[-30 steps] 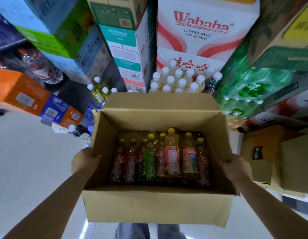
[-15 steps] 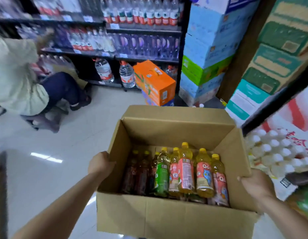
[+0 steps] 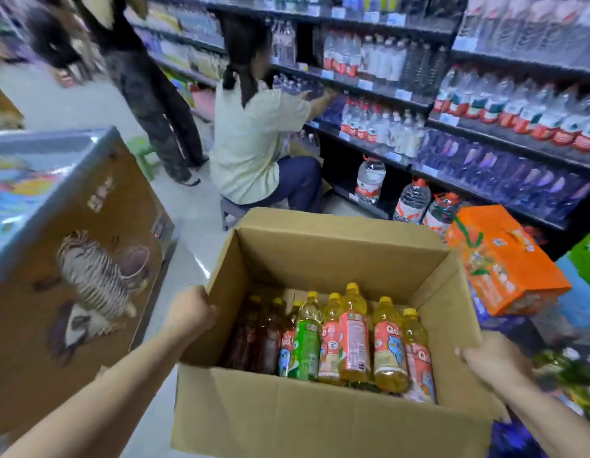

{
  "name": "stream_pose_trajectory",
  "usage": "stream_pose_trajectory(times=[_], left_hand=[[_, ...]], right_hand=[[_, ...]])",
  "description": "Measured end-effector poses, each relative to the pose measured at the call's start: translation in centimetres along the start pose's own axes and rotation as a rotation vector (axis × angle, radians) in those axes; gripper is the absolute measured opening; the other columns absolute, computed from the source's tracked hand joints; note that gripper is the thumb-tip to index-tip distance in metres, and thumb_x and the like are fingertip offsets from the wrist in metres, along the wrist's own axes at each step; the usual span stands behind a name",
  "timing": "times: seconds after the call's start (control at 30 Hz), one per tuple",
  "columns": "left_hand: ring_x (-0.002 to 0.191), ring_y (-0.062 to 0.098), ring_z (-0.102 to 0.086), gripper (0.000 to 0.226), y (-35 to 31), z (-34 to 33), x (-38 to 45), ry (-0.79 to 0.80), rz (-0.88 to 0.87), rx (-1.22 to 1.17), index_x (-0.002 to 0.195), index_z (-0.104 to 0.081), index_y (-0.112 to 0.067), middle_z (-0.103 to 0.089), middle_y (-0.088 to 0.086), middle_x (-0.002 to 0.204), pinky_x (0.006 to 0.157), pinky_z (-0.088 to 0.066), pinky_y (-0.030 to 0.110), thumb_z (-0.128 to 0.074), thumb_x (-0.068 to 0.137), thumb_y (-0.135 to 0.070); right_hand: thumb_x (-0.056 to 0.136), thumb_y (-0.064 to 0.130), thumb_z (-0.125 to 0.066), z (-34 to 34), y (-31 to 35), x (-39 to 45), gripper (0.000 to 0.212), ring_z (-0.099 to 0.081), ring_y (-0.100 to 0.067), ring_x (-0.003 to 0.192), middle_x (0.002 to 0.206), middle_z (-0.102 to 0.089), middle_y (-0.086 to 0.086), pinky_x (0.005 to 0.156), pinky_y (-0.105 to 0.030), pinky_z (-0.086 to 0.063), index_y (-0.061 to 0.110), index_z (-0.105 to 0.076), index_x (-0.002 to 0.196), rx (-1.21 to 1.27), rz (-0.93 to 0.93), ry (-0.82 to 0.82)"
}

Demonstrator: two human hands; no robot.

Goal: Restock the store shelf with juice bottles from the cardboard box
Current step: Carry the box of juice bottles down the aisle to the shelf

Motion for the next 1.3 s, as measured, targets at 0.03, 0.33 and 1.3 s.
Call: stream_pose_trajectory(times=[0.03,0.33,1.3], left_hand=[[0.089,0.030,-0.062,0.017,1.5,1.3,1.4,-0.021,0.023,-0.004,0.087,-0.059,-0.010,-0.061,0.007,0.086,0.065,-0.041,0.028,-0.066,0.078,-0.021],[0.085,0.030,-0.064,0.010,11.7,10.1,12.7,-0.163,0.296,-0.059,0.082,-0.059,-0.012,-0.066,0.011,0.087,0.068,-0.046,0.030,-0.063,0.075,-0.017],[0.092,0.034,-0.062,0.014,23.0,41.8,77.7,-0.347,0.393,-0.202,0.079,-0.057,-0.012,-0.059,0.011,0.084,0.065,-0.039,0.029,-0.069,0.075,-0.019]], right_hand=[[0.075,0.014,-0.077,-0.8,3.1,1.0,0.014,-0.066,-0.036,0.088,0.083,-0.067,-0.021,0.064,-0.030,-0.042,0.004,-0.068,0.079,-0.006,0.026,0.021],[0.074,0.020,-0.075,-6.2,32.3,10.8,0.019,-0.057,-0.026,0.065,0.066,-0.060,-0.008,0.050,-0.025,-0.037,0.012,-0.060,0.065,-0.190,0.323,0.136],[0.071,0.020,-0.078,-16.0,112.2,33.3,0.021,-0.061,-0.029,0.075,0.079,-0.063,-0.013,0.056,-0.029,-0.040,0.004,-0.064,0.077,-0.146,0.586,0.076]])
Point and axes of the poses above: each hand's wrist, its own x-axis towards the middle knuckle, its own z-axis out of the back of the hand, y = z × x, the point moved 9 cm from there along x, towards the middle knuckle
